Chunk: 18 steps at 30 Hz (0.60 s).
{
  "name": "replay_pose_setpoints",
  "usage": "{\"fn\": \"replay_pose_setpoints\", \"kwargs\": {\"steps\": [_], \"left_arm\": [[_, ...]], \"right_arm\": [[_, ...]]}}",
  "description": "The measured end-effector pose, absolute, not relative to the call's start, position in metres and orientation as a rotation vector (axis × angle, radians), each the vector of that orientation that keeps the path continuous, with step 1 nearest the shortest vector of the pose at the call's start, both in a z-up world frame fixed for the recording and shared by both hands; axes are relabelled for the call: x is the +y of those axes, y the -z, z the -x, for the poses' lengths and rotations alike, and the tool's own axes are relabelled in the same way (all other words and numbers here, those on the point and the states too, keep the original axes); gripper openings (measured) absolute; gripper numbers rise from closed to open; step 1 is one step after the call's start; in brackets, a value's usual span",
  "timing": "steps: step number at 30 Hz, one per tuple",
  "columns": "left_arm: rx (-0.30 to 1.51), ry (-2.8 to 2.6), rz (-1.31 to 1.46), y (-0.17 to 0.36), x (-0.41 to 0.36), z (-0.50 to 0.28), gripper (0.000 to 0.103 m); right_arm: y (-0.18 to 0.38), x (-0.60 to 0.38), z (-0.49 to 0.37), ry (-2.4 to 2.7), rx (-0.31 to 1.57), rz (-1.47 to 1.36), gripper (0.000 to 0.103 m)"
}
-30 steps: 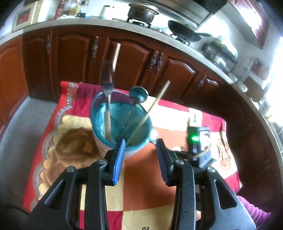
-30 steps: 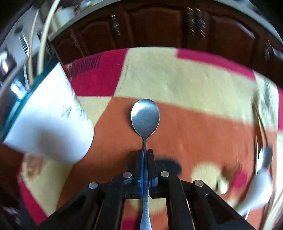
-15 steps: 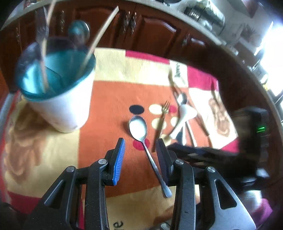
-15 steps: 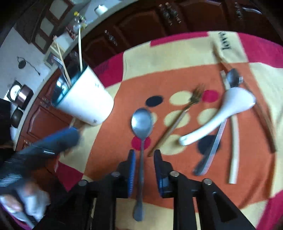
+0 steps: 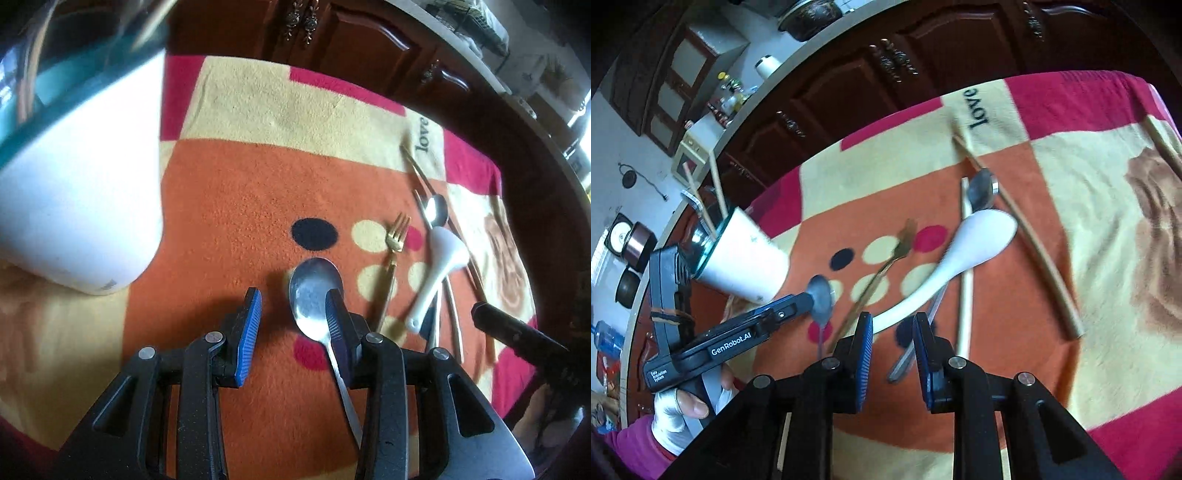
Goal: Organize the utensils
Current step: 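Grasp a metal spoon with the left gripper while the right gripper grasps the white ceramic spoon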
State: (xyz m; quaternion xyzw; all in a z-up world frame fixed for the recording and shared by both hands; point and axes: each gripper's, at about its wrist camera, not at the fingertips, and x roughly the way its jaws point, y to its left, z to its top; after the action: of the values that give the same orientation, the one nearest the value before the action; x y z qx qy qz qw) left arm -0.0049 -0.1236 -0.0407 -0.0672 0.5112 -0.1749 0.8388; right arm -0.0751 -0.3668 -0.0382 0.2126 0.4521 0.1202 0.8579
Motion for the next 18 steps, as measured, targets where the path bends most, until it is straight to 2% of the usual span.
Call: {"fn": "replay_pose_setpoints", "kwargs": {"steps": [8, 12, 18], "left_arm": [[1.073, 0.366, 0.161, 0.044, -0.130, -0.007, 0.034], [1.078, 0.381, 0.150, 0.045, -0.136, -0.006, 0.018], [1.081, 0.404, 0.158, 0.045, -0.138, -0.006, 0.012]], "right_arm": [[0.059, -0.412, 0.056, -0.209, 0.934, -0.618, 0.021], [0.070, -0.432, 0.047, -0.200, 0.893, -0.761, 0.021], [0.080, -0.445, 0.031, -0.185, 0.853, -0.870, 0.021]]}}
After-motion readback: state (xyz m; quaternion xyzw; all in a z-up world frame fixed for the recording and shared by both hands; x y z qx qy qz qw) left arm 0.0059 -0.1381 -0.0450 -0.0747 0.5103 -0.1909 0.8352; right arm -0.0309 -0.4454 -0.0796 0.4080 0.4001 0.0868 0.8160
